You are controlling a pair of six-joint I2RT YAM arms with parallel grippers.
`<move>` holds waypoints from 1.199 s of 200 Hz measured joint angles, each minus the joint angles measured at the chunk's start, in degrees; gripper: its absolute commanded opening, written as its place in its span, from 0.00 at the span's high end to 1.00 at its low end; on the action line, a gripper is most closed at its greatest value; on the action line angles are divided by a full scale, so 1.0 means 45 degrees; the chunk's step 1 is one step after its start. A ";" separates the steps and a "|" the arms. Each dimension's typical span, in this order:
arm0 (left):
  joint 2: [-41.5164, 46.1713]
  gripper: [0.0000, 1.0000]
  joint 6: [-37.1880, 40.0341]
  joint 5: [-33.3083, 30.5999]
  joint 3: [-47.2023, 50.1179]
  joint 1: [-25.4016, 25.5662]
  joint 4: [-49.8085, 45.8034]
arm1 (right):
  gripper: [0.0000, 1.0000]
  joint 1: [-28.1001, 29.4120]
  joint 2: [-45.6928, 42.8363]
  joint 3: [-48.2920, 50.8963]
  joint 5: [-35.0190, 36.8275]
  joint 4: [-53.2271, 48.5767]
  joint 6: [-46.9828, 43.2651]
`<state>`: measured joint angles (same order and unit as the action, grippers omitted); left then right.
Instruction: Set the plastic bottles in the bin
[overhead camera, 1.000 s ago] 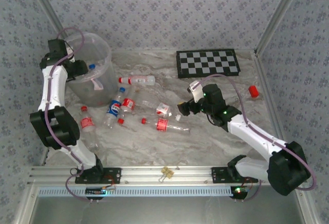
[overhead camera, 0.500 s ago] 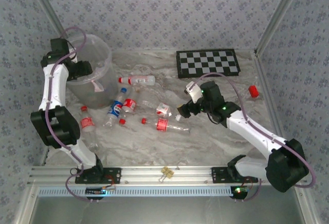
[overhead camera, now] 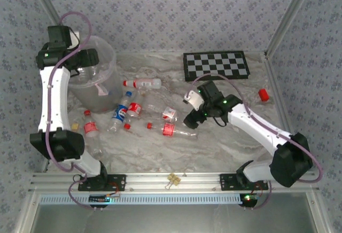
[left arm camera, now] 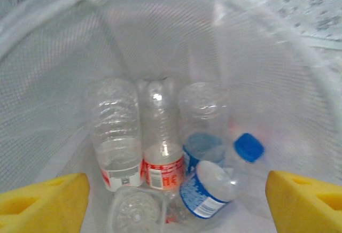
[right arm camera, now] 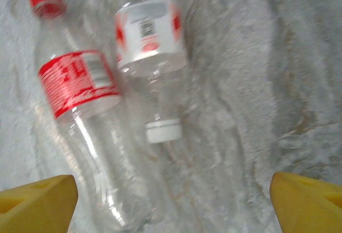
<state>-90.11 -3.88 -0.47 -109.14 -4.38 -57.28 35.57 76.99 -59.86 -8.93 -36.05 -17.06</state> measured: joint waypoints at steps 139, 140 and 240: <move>0.4036 0.16 -0.2259 0.3162 0.3196 0.3725 0.1642 | 0.07 0.1889 0.3109 -0.0019 -0.0015 -0.2084 -0.0316; 0.4041 0.16 -0.2268 0.3162 0.3211 0.3725 0.1647 | 0.07 0.1894 0.3138 -0.0015 -0.0015 -0.2084 -0.0316; 0.4745 0.16 -0.3075 0.3487 0.4454 0.3730 0.3060 | 0.38 0.1904 0.3191 -0.0015 0.0078 -0.1899 -0.0500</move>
<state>-68.75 -17.72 15.22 -89.10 12.40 -43.51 44.14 91.35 -59.92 -8.58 -44.60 -19.31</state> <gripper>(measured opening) 0.839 0.633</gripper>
